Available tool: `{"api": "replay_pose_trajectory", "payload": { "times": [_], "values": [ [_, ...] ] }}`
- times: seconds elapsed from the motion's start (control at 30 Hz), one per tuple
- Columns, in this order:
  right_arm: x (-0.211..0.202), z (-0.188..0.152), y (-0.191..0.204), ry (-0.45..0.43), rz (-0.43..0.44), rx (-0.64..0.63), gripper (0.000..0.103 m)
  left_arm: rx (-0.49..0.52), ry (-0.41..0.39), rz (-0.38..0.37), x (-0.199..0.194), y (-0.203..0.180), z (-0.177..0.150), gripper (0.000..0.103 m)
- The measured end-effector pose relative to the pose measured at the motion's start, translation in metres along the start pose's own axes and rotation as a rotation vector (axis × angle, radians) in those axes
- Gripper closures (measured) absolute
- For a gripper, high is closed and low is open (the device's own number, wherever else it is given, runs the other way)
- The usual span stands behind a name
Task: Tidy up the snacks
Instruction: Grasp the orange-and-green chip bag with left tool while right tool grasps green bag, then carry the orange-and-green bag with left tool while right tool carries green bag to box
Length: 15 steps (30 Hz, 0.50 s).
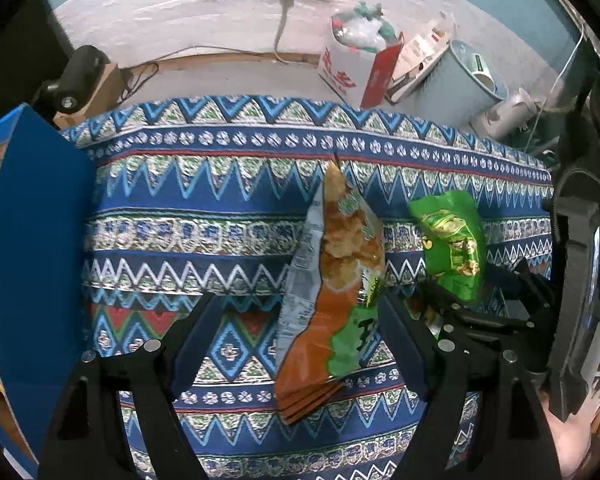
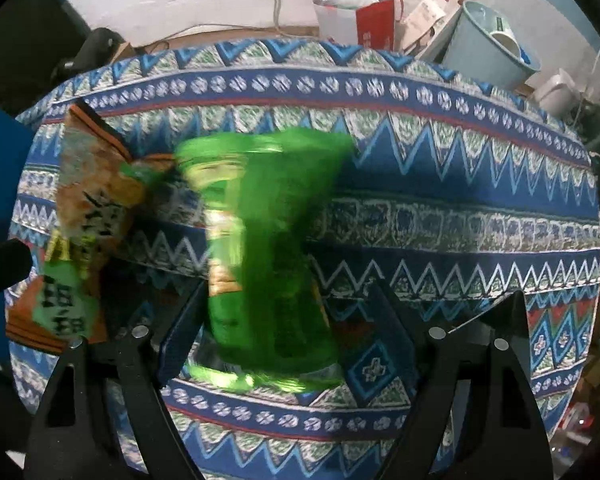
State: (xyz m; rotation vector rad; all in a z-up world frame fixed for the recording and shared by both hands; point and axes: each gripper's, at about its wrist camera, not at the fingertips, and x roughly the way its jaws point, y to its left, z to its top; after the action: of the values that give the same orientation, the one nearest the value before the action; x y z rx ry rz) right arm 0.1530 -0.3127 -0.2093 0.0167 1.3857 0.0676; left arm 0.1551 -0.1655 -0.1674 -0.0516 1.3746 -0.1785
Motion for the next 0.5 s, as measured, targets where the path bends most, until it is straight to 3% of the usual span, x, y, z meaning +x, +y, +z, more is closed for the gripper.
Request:
{"api": "replay_pose_trajectory", "payload": {
  "times": [0.27,0.5],
  "values": [
    [-0.009,-0.004,-0.006,-0.019,0.005,-0.039,0.053,0.040,0.015,0.004,0.016,-0.019,-0.002,0.016],
    [-0.032,0.000,-0.010,-0.062,0.021,-0.036,0.055,0.108,0.039,0.059,0.040,-0.029,-0.007,0.016]
  ]
}}
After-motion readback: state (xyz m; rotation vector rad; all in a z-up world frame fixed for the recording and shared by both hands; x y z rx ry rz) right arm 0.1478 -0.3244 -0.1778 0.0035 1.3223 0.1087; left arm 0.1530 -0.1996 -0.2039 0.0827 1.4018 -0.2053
